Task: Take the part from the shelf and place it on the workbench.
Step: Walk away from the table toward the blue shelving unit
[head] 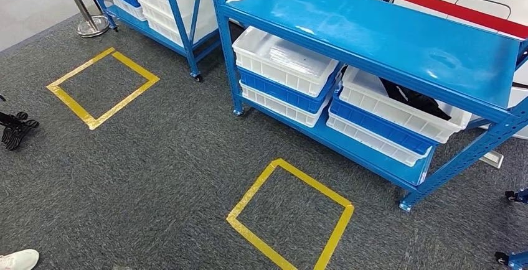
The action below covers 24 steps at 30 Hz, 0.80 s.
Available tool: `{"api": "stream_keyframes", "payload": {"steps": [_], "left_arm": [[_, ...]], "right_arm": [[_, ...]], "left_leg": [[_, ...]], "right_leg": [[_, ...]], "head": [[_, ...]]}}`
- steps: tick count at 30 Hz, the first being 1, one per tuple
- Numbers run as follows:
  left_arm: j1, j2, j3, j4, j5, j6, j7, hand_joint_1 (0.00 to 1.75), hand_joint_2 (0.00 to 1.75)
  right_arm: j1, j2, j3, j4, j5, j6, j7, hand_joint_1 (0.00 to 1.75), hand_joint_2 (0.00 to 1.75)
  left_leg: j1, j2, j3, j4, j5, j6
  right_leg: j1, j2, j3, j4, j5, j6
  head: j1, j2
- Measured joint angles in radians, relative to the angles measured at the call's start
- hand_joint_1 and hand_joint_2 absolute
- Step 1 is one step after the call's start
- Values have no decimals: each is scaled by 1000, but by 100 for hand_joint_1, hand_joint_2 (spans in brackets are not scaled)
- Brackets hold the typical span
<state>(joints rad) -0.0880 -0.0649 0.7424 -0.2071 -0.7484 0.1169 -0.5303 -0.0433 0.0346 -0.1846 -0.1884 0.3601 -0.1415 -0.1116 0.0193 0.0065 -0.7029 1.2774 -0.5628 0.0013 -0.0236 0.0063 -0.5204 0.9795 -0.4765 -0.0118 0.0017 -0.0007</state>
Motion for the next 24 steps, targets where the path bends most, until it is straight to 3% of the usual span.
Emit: {"api": "stream_keyframes", "payload": {"steps": [2, 4, 7, 9, 10, 12, 14, 15, 16, 17, 18, 20, 22, 24], "left_arm": [[0, 1, 0, 0, 0, 0, -1, 0, 0], [0, 3, 0, 0, 1, 0, -2, 0, 0], [-2, 6, 0, 0, 2, 2, -3, 0, 0], [-2, 6, 0, 0, 2, 2, -3, 0, 0], [-2, 5, 0, 0, 1, 2, -3, 0, 0], [-2, 3, 0, 0, -1, 2, -2, 0, 0], [-2, 2, 0, 0, -1, 2, 0, 0, 0], [-2, 1, 0, 0, -2, 2, 1, 0, 0], [-2, -1, 0, 0, -2, 2, 1, 0, 0], [-2, -2, 0, 0, -2, 2, 1, 0, 0], [-2, -3, 0, 0, -2, 2, 1, 0, 0], [-2, -3, 0, 0, -2, 2, 2, 0, 0], [-2, -3, 0, 0, -2, 2, 2, 0, 0], [-3, -3, 0, 0, -3, 0, 2, 0, 0]], "right_arm": [[-2, 1, 0, 0, 1, 0, 1, 0, 0], [-4, 5, 0, 0, 2, 0, 1, 0, 0], [-1, 10, 1, 0, 3, 0, 3, 0, 0], [0, 10, 1, 0, 5, 0, 4, 0, 0], [-2, 9, 1, 0, 5, 0, 4, 0, 0], [-5, 6, 1, 0, 4, 0, 4, 0, 0], [-4, 3, 1, 0, 3, 0, 4, 0, 0], [-1, 1, 1, 0, 2, 0, 4, 0, 0], [1, 0, 1, 0, 2, 0, 4, 0, 0], [2, -1, 0, 0, 2, 0, 4, 0, 0], [2, -2, 0, 0, 2, 0, 4, 0, 0], [-1, -1, 1, 0, 2, 0, 4, 0, 0], [1, -1, 1, 0, 1, 0, 4, 0, 0], [4, -1, 0, 0, -1, 0, 4, 0, 0]], "left_leg": [[-4, -4, 61, -120, 65, 18], [-14, -7, 119, -234, 108, 42], [-29, -5, 139, -286, 117, 68], [-29, -4, 160, -312, 128, 78], [-28, -4, 171, -321, 132, 81], [-28, -3, 175, -325, 135, 82], [-29, -3, 173, -325, 135, 80], [-28, -4, 174, -323, 134, 78], [-27, -5, 175, -321, 131, 74], [-25, -5, 175, -316, 128, 68], [-24, -4, 176, -310, 123, 60], [-26, -1, 173, -298, 110, 43], [-26, 1, 172, -285, 105, 30], [-20, 1, 170, -261, 91, 19]], "right_leg": [[3, 5, 3, 0, 0, 0], [8, 9, 4, -2, -2, 4], [9, 10, 9, 3, 14, 28], [12, 8, 2, 30, 9, 38], [12, 6, -13, 59, -12, 34], [9, 5, -71, 169, -73, 26], [4, 5, -124, 257, -106, 37], [2, 4, -126, 252, -98, 49], [-1, 3, -108, 206, -74, 63], [-5, 0, -78, 133, -40, 76], [-5, -3, -53, 69, -18, 81], [-1, -11, -27, 0, -3, 63], [1, -12, -25, 0, -5, 29], [-3, -8, -10, -1, 3, 10]], "head": [[0, 0], [1, 0], [-1, 0], [0, 0], [2, 0], [5, 0], [6, 0], [7, 0], [7, 0], [7, 0], [8, 0], [11, 0], [10, 0], [9, 0]]}}
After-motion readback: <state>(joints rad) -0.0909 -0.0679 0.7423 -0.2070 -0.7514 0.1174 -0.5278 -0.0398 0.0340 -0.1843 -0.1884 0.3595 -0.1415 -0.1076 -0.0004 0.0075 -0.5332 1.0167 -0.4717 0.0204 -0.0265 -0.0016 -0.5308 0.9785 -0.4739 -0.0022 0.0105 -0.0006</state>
